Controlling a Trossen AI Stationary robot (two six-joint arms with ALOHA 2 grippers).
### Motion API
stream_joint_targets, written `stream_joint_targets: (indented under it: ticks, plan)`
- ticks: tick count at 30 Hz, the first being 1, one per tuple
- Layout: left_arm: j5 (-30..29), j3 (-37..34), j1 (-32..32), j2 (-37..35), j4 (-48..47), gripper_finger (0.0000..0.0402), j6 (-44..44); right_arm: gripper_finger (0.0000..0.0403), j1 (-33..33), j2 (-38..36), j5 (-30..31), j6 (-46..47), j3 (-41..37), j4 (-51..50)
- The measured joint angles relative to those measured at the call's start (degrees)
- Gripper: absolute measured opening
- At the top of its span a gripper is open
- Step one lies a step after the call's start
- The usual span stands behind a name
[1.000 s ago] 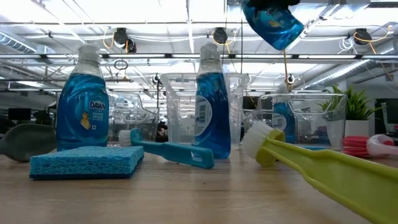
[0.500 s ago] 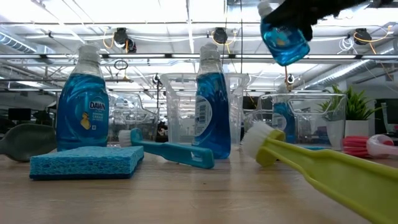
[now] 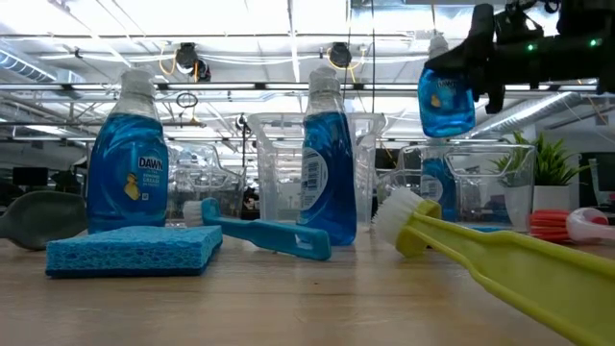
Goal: Pick & Place Kitchen Sink Supplies
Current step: Put the blue dishwashing liquid into the right transparent bin
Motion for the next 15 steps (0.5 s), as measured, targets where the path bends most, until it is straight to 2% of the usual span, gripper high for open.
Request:
stream_joint_targets:
  ticks: [7,15]
  plan:
    - [-0.02,0.0,0.0,0.02,0.16,0.0274,-1.74,0.0153,0.03,5.27,2.08,-3.46,2.0,3.06]
    - [-0.13,-0.02,-0.02,0.02,0.14,0.0284,-1.5,0.0153,0.03,14.23,10.32,-6.04,6.81,3.62]
